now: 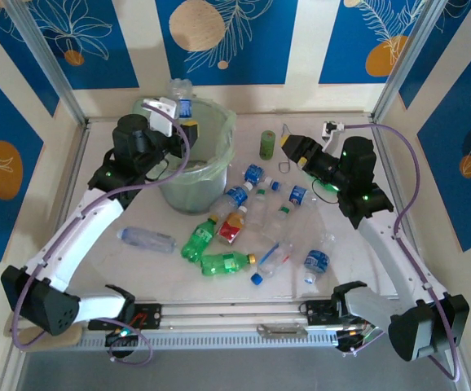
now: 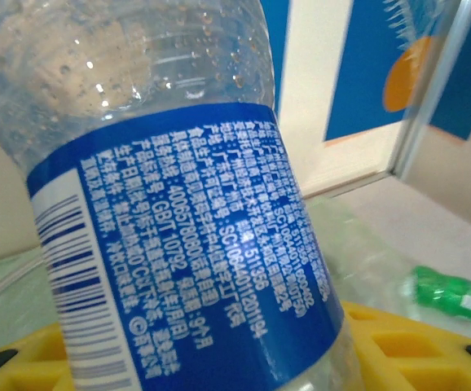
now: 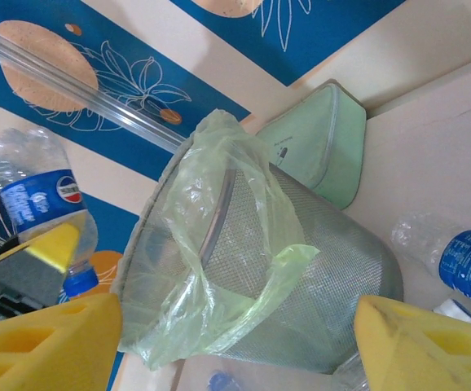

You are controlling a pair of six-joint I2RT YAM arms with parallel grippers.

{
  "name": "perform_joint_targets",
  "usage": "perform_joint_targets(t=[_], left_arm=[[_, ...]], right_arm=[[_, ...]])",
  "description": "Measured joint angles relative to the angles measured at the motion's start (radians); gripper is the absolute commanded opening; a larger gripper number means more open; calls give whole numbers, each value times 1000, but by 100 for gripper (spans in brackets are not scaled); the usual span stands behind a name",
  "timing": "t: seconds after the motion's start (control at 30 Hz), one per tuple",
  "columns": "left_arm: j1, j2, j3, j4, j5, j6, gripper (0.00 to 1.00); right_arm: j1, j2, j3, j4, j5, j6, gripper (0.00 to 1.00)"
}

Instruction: Put the plastic bottles in the bin

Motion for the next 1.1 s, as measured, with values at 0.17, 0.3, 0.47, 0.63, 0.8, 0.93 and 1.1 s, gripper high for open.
perform_joint_targets(t=[0.17,0.3,0.47,0.63,0.8,0.93,1.1], left_arm=[[36,42,-1,-47,-13,-8,44],[42,100,8,-106,-14,-14,45],[45,161,30,-181,-16,-26,50],[46,166,42,-212,-26,-37,69],[46,164,52,-214,-29,-47,79],[46,149,52,-214,-28,-54,83],[46,92,52,-210,6,-71,86]], right_arm=[[0,21,0,0,1,1,76],[0,32,0,-1,4,1,76],[0,41,0,-1,3,5,76],[0,50,0,-2,4,8,76],[0,50,0,-4,4,8,77],[-3,50,0,-6,5,8,77],[-3,50,0,-12,10,8,76]])
